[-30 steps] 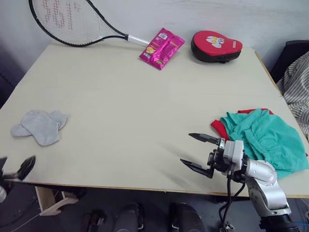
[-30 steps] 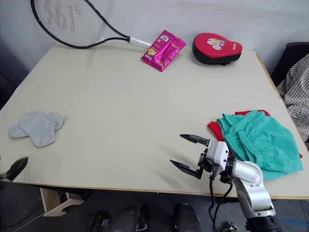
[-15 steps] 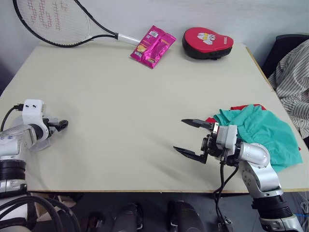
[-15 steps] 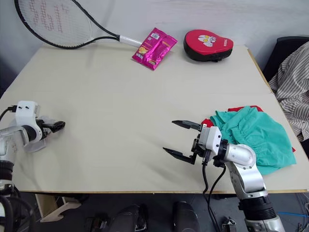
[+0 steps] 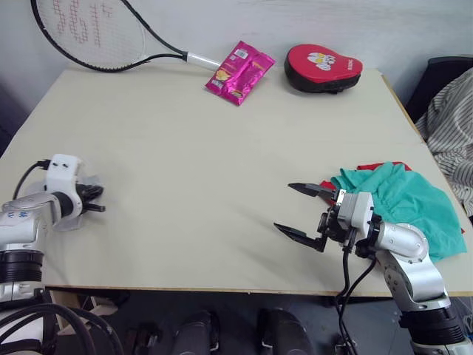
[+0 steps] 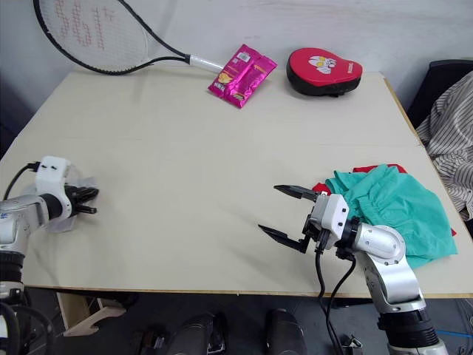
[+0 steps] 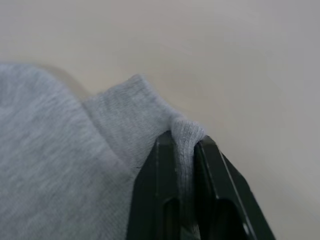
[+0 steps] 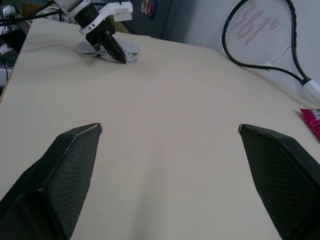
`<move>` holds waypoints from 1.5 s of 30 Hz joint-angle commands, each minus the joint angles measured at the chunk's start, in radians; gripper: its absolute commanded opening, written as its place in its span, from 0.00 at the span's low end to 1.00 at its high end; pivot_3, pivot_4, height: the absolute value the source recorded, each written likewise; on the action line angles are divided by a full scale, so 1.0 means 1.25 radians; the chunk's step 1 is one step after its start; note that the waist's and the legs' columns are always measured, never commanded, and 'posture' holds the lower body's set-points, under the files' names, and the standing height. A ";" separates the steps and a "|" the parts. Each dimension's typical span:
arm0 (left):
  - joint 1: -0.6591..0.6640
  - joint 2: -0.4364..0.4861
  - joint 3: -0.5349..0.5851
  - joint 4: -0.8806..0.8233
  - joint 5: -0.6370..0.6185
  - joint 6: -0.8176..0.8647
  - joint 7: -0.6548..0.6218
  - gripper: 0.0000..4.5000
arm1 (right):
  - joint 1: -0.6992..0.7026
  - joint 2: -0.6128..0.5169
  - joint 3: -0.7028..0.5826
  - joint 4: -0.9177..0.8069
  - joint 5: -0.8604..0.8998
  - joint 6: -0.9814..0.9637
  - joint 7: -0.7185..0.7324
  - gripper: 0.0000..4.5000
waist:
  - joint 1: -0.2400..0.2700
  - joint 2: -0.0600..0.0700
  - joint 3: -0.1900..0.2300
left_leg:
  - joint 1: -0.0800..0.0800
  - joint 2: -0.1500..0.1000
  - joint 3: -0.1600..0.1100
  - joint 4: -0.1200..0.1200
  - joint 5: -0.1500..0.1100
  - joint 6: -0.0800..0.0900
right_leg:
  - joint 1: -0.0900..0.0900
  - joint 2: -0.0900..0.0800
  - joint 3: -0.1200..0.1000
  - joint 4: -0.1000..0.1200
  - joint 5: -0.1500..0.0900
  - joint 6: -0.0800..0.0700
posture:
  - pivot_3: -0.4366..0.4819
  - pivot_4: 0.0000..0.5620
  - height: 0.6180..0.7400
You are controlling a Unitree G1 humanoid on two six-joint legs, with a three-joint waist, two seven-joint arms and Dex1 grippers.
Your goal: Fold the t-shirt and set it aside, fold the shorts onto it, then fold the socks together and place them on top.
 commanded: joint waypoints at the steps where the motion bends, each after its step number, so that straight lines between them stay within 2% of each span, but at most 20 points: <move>1: 0.014 -0.008 -0.041 -0.232 -0.070 0.085 -0.057 0.00 | 0.021 -0.019 -0.039 -0.044 0.012 0.002 -0.009 1.00 | 0.006 0.000 0.000 | -0.001 0.000 0.000 0.000 0.000 0.000 | 0.000 0.000 0.000 0.000 0.000 0.000 | 0.48 0.27 1.00; 4: -0.006 -0.061 -0.115 -0.360 -0.123 0.150 -0.080 0.00 | 0.040 -0.030 -0.049 -0.054 0.011 0.013 -0.013 1.00 | 0.006 0.000 0.000 | -0.001 0.000 -0.001 0.000 0.000 0.000 | 0.001 0.000 0.000 0.000 0.000 0.000 | 0.48 0.27 1.00; 6: -0.019 -0.097 -0.141 -0.390 -0.146 0.175 -0.087 0.00 | 0.047 -0.034 -0.053 -0.061 0.010 0.021 -0.018 1.00 | 0.005 0.000 0.000 | 0.000 0.000 -0.001 0.000 0.000 0.000 | 0.001 0.000 0.000 -0.001 0.000 0.000 | 0.48 0.27 1.00; 9: -0.033 -0.170 -0.208 -0.383 -0.140 0.158 -0.092 0.00 | 0.064 -0.045 -0.054 -0.069 0.008 0.040 -0.023 1.00 | 0.002 0.000 0.000 | 0.001 0.000 -0.001 0.001 0.000 0.000 | 0.002 0.001 0.000 0.000 0.000 0.000 | 0.48 0.27 1.00; 11: -0.052 -0.200 -0.287 -0.365 -0.088 0.110 -0.097 0.00 | 0.075 -0.054 -0.053 -0.075 0.006 0.043 -0.016 1.00 | 0.002 0.000 0.000 | 0.001 0.001 0.000 0.001 0.002 0.003 | 0.002 0.003 0.000 0.000 0.000 0.000 | 0.48 0.27 1.00; 13: -0.086 -0.275 -0.347 -0.328 -0.053 0.052 -0.088 0.00 | 0.086 -0.062 -0.059 -0.084 0.005 0.051 -0.021 1.00 | 0.006 0.000 0.000 | 0.001 0.001 0.000 0.001 0.002 0.004 | 0.002 0.003 -0.001 -0.001 0.000 0.000 | 0.48 0.27 1.00; 17: -0.115 -0.353 -0.380 -0.298 -0.041 0.004 -0.108 0.00 | 0.107 -0.075 -0.060 -0.103 -0.001 0.067 -0.025 1.00 | 0.020 0.000 0.000 | 0.000 0.000 -0.001 0.003 0.002 0.005 | 0.004 0.002 -0.001 -0.001 0.001 0.001 | 0.48 0.27 1.00; 21: -0.114 -0.341 -0.377 -0.317 -0.053 -0.029 -0.168 0.22 | 0.111 -0.081 -0.058 -0.114 -0.014 0.081 -0.036 1.00 | 0.016 0.000 0.000 | 0.000 0.001 -0.001 0.003 0.002 0.006 | 0.004 0.002 -0.001 -0.002 0.001 0.001 | 0.48 0.27 1.00; 22: -0.113 -0.334 -0.364 -0.316 -0.053 -0.052 -0.180 0.31 | 0.106 -0.080 -0.054 -0.116 -0.018 0.086 -0.041 1.00 | 0.016 0.000 0.000 | 0.001 0.001 -0.001 0.003 0.002 0.006 | 0.004 0.002 -0.002 -0.002 0.000 0.001 | 0.48 0.27 1.00; 27: -0.098 -0.263 -0.254 -0.288 -0.089 -0.175 -0.294 0.62 | 0.057 -0.070 0.000 -0.139 -0.047 0.168 -0.084 1.00 | 0.007 0.000 0.001 | 0.000 0.001 -0.002 0.003 0.002 0.004 | 0.004 0.002 -0.002 -0.002 0.000 0.001 | 0.48 0.27 1.00; 29: -0.115 -0.241 -0.187 -0.242 -0.116 -0.193 -0.320 0.62 | 0.032 -0.066 0.031 -0.145 -0.064 0.193 -0.093 1.00 | 0.005 0.000 0.001 | 0.000 0.001 -0.003 0.003 0.002 0.004 | 0.004 0.002 -0.003 -0.002 0.000 0.000 | 0.48 0.27 1.00; 31: -0.146 -0.202 -0.156 -0.142 -0.077 -0.253 -0.337 0.62 | 0.000 -0.061 0.073 -0.151 -0.087 0.232 -0.104 1.00 | 0.005 0.000 0.001 | 0.000 0.001 -0.003 0.003 0.002 0.004 | 0.004 0.002 -0.003 -0.002 0.000 0.000 | 0.48 0.27 1.00; 35: -0.208 -0.161 -0.207 0.069 0.031 -0.391 -0.395 0.62 | -0.035 -0.048 0.157 -0.145 -0.169 0.323 -0.165 1.00 | 0.005 0.001 0.001 | 0.000 0.001 -0.004 0.002 0.002 0.004 | 0.004 0.001 -0.004 -0.002 0.000 0.000 | 0.48 0.27 1.00; 42: -0.340 -0.265 -0.248 0.370 0.124 -0.501 -0.402 0.62 | -0.057 -0.007 0.211 -0.071 -0.282 0.301 -0.232 1.00 | 0.021 0.000 0.001 | -0.005 -0.001 -0.003 0.006 0.001 0.009 | 0.002 0.000 -0.006 -0.003 0.001 0.002 | 0.48 0.27 1.00; 45: -0.384 -0.301 -0.252 0.468 0.153 -0.533 -0.388 0.63 | -0.066 -0.006 0.225 -0.051 -0.302 0.282 -0.223 0.86 | 0.020 0.000 0.001 | -0.007 -0.002 -0.003 0.007 0.002 0.010 | 0.000 0.000 -0.006 -0.003 0.002 0.003 | 0.48 0.27 1.00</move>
